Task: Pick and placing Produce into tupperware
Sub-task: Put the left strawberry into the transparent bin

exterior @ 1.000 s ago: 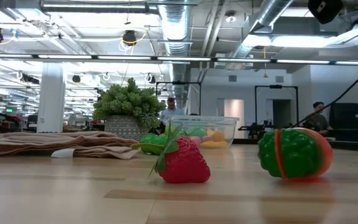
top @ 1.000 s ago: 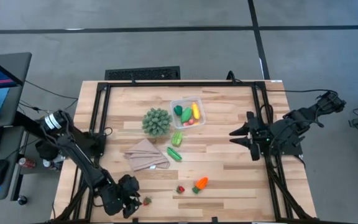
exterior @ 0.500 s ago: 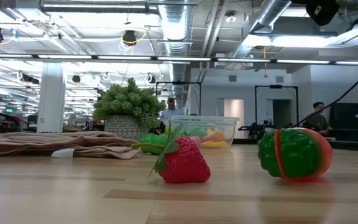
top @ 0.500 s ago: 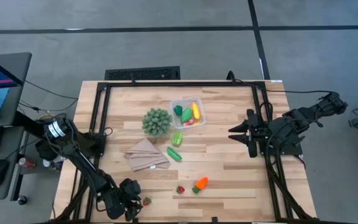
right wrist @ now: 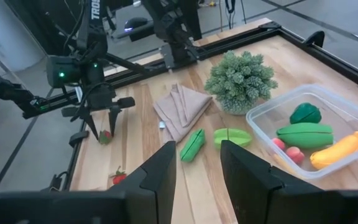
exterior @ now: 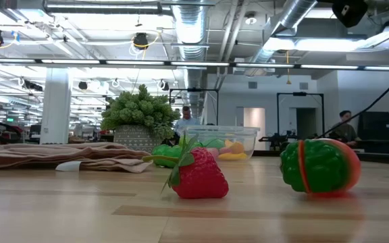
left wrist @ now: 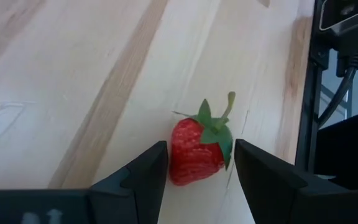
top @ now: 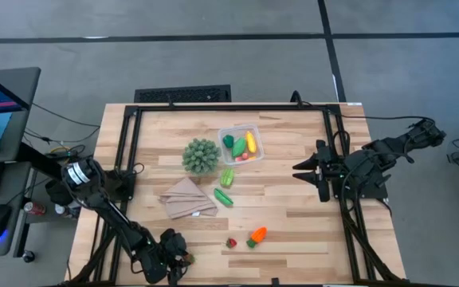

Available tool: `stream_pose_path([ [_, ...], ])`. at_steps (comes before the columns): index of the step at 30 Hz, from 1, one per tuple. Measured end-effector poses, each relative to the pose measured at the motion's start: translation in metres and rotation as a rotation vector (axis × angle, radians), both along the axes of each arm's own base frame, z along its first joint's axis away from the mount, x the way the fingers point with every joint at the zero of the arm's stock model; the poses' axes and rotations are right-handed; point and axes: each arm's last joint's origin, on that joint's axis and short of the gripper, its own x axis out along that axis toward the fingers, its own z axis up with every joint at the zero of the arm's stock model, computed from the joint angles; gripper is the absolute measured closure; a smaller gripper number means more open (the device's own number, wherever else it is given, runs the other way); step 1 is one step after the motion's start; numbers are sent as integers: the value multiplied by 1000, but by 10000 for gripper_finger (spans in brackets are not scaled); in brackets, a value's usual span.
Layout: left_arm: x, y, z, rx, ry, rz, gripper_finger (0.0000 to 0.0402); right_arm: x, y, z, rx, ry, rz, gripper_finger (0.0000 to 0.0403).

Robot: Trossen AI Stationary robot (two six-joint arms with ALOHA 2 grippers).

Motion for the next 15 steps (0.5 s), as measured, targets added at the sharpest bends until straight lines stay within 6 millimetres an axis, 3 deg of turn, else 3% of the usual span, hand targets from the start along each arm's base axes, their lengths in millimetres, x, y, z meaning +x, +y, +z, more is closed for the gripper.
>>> stream_pose_path([
  [15,4,3,-6,161,-101,21,221,1,0,2,11,-21,0,285],
])
